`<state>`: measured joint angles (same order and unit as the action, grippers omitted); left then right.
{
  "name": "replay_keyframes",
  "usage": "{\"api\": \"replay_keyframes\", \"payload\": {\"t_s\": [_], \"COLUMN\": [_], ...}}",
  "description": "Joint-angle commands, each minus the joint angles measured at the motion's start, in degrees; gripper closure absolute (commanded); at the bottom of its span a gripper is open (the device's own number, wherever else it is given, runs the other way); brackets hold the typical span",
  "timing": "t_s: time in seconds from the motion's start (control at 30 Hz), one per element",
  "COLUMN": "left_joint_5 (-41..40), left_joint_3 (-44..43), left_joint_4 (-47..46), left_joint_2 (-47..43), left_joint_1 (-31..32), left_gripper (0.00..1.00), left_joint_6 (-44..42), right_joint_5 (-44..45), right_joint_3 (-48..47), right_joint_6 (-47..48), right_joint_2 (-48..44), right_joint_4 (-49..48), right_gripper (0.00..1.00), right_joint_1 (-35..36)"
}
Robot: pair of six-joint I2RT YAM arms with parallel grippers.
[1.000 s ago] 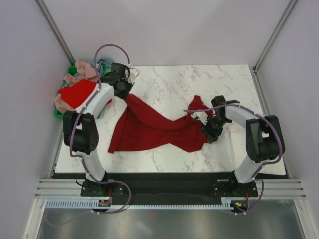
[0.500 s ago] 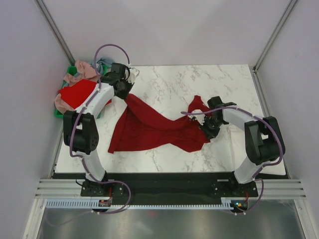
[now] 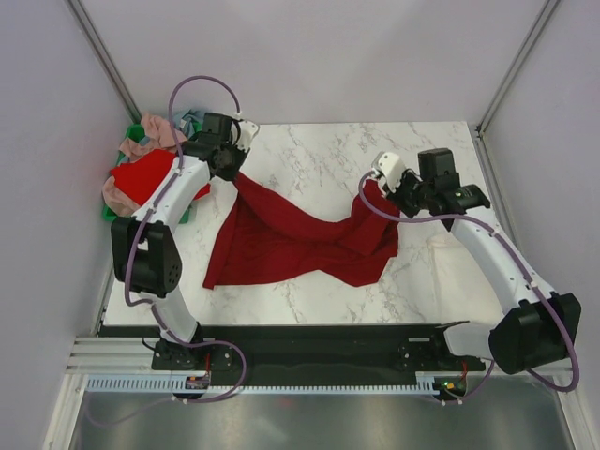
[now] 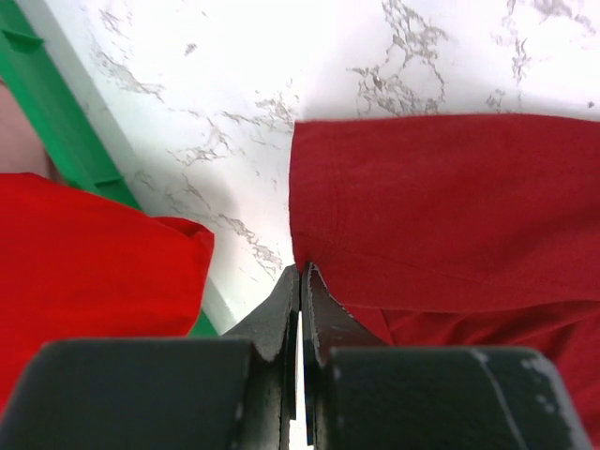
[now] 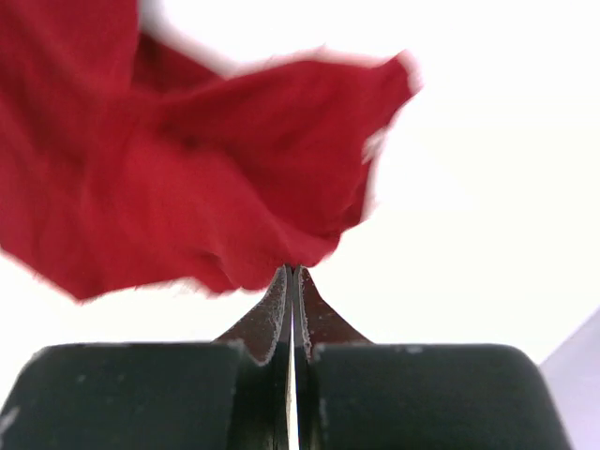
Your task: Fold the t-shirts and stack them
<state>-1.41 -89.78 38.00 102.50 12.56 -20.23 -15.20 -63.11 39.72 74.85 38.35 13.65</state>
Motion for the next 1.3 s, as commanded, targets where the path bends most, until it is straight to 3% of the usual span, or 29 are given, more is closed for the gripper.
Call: {"api": "replay_keyframes", "payload": {"t_s": [0.0, 0.4, 0.8, 1.0, 1.27], "left_joint_5": [-0.79, -1.23, -0.62, 1.15, 1.15], "left_joint_3": [-4.52, -15.24, -28.25, -31.33, -31.95], "left_joint_4": [-0.29, 0.41, 0.41, 0.32, 0.06], "left_joint_2": [-4.41, -8.80, -14.51, -18.64, -24.00], "left_joint_1": [-0.34, -0.52, -0.43, -0.43, -0.52], "left_gripper": [0.98, 0.98, 0.98, 0.98, 0.98], "left_joint_6": [-1.57, -3.15, -5.08, -5.79, -6.75], "right_joint_5": [1.66, 9.39, 13.44, 14.76, 18.01], "right_joint_3": [-6.31, -33.46, -60.88, -66.61, -66.62], "right_joint_6": [-4.82, -18.27, -20.21, -17.58, -15.56], "right_joint_2": [-0.76, 9.52, 16.12, 12.96, 5.23], "right_joint_4": [-4.15, -14.52, -16.73, -16.73, -16.73], "right_gripper": [1.00, 1.00, 1.00, 1.00, 1.00], "right_joint_1": [-0.55, -5.82, -7.59, -7.67, -7.67]}}
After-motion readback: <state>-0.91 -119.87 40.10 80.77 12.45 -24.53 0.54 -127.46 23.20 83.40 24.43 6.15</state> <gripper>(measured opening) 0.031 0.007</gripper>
